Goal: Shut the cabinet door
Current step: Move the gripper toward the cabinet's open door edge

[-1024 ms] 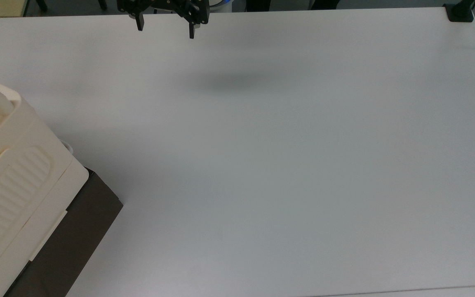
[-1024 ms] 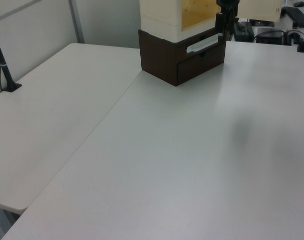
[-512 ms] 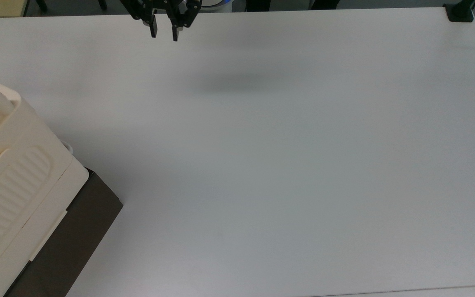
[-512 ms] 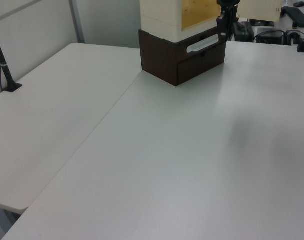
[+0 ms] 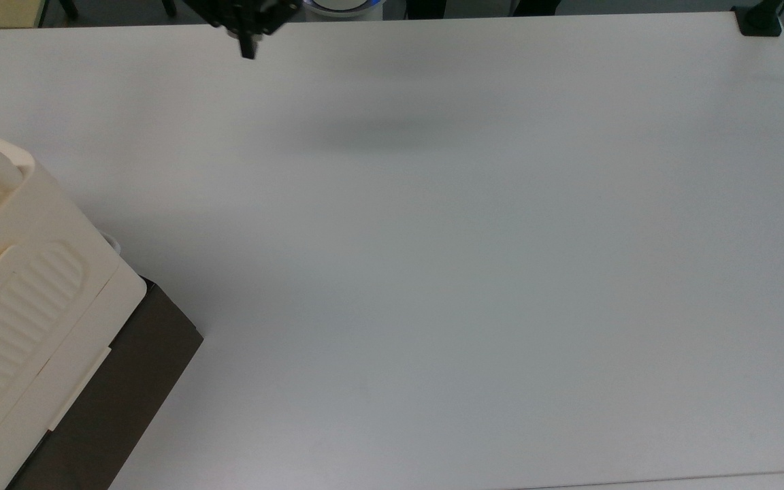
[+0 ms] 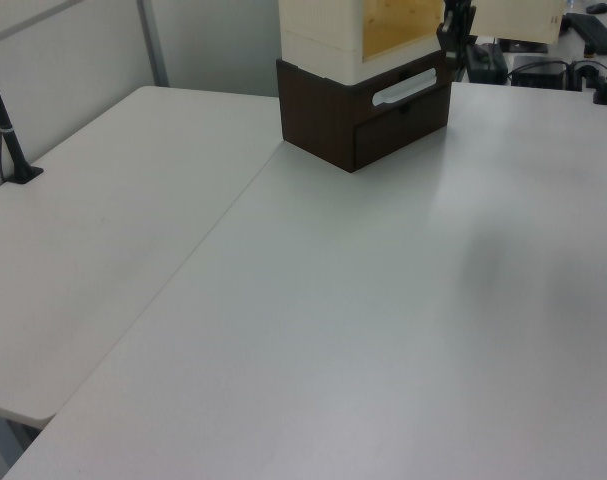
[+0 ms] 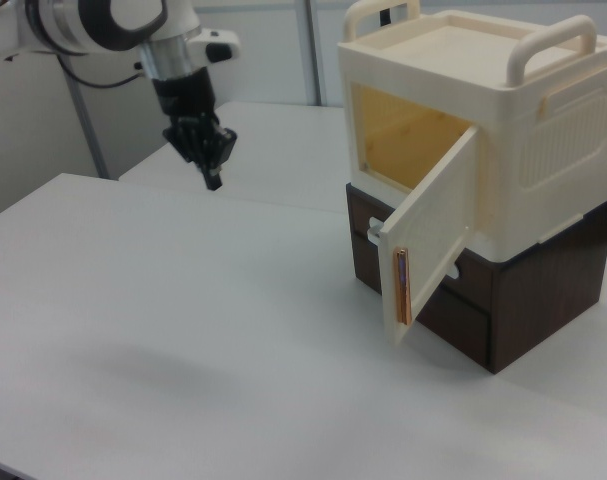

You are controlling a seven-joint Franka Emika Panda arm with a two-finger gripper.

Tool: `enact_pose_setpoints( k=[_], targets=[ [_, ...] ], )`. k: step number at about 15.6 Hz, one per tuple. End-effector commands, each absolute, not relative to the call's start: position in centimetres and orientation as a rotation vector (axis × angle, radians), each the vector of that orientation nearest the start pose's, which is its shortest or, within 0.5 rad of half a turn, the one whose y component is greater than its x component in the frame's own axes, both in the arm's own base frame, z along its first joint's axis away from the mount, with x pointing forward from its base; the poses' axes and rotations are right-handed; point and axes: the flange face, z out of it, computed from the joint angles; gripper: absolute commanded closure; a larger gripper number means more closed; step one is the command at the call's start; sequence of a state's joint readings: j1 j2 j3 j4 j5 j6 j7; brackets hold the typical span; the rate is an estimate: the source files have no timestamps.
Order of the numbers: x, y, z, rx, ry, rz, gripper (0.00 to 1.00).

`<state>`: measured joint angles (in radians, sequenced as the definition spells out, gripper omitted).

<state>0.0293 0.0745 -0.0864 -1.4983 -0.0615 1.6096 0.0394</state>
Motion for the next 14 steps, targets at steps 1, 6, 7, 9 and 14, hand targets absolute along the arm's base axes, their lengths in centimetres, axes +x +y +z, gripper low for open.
enact_pose_setpoints(
  k=[1,6,7,9,14],
  targets=[
    [57.1,-7.9,65.3,-3.167,0.187,-0.164,1.00],
    [54.4,-15.5,71.4,-3.115,0.403,-0.367,1.00],
    [53.7,-17.2,72.3,-3.110,0.453,-0.396,1.00],
    [52.3,-20.4,74.4,-3.104,0.537,-0.490,1.00],
    [48.6,-29.3,76.7,-3.105,0.727,-0.728,1.00]
  ],
)
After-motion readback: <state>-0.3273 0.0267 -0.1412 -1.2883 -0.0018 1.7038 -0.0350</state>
